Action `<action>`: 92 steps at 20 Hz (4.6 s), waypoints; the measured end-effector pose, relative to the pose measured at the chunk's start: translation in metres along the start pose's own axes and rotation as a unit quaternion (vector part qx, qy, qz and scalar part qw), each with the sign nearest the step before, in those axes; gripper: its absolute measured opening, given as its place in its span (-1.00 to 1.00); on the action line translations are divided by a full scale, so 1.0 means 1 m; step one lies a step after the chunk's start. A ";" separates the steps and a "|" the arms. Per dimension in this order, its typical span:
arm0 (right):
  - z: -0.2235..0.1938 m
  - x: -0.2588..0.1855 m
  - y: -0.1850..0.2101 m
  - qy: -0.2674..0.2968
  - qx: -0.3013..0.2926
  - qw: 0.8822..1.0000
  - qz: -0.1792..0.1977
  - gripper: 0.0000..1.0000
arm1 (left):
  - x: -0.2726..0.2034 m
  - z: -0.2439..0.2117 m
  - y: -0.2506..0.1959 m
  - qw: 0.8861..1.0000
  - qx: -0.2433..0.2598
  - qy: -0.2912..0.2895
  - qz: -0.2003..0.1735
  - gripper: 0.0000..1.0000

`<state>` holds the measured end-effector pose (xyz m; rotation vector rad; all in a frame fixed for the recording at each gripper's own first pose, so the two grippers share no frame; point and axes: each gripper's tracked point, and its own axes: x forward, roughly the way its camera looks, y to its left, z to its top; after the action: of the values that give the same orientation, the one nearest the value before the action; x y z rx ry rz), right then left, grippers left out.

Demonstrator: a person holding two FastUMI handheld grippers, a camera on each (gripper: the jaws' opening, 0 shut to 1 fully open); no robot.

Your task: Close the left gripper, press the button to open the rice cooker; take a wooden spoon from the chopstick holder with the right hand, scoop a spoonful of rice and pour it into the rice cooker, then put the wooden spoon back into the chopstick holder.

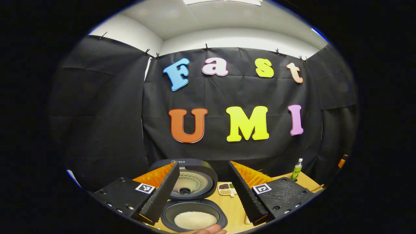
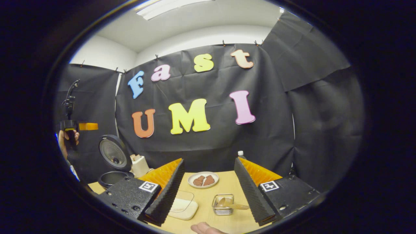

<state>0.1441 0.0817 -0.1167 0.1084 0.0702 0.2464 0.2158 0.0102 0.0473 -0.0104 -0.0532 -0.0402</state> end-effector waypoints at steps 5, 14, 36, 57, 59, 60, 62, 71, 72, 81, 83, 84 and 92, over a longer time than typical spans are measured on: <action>0.006 -0.018 -0.012 -0.016 -0.015 1.000 -0.002 0.93 | 0.075 0.002 0.030 0.999 -0.033 -0.001 0.026 0.90; 0.012 -0.037 -0.039 -0.035 -0.003 0.999 -0.029 0.93 | 0.126 -0.049 0.061 0.992 -0.071 0.077 0.067 1.00; -0.006 -0.059 -0.009 -0.010 0.028 0.999 0.026 0.96 | 0.003 -0.163 0.016 0.969 -0.059 0.231 0.064 0.87; -0.025 -0.043 -0.015 -0.015 0.022 1.000 0.011 0.93 | -0.064 -0.247 0.005 0.973 -0.016 0.219 0.068 0.92; -0.023 -0.042 -0.012 -0.015 0.016 1.000 0.011 0.93 | -0.066 -0.244 0.004 0.980 -0.007 0.187 0.064 0.93; -0.022 -0.041 -0.011 -0.014 0.014 1.000 0.011 0.93 | -0.065 -0.245 0.005 0.984 -0.001 0.169 0.061 0.92; -0.023 -0.039 -0.008 -0.014 0.015 1.000 0.012 0.93 | -0.064 -0.243 0.007 0.990 -0.002 0.128 0.062 0.92; -0.031 -0.032 0.017 0.004 0.025 0.999 0.024 1.00 | -0.064 -0.254 0.005 0.996 -0.010 0.046 0.080 0.94; -0.030 -0.032 0.019 0.004 0.024 0.999 0.023 1.00 | -0.063 -0.251 0.006 0.996 -0.010 0.032 0.082 0.94; -0.030 -0.042 0.022 0.014 0.004 1.000 0.005 1.00 | -0.073 -0.241 0.000 0.994 -0.010 0.080 0.079 0.87; -0.028 -0.045 0.022 0.012 0.004 1.000 -0.001 0.90 | -0.079 -0.230 -0.007 0.995 -0.012 0.078 0.068 0.88; -0.028 -0.047 0.022 0.012 0.006 1.000 -0.004 0.90 | -0.083 -0.220 -0.007 0.995 -0.012 0.071 0.067 0.88; -0.016 -0.061 0.022 0.004 -0.012 1.000 -0.025 1.00 | -0.112 -0.162 -0.036 0.998 0.002 0.056 0.035 0.88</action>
<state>0.0780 0.0896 -0.1261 0.0809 0.0774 0.1971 0.1116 -0.0228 -0.1198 -0.0067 0.0592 0.0301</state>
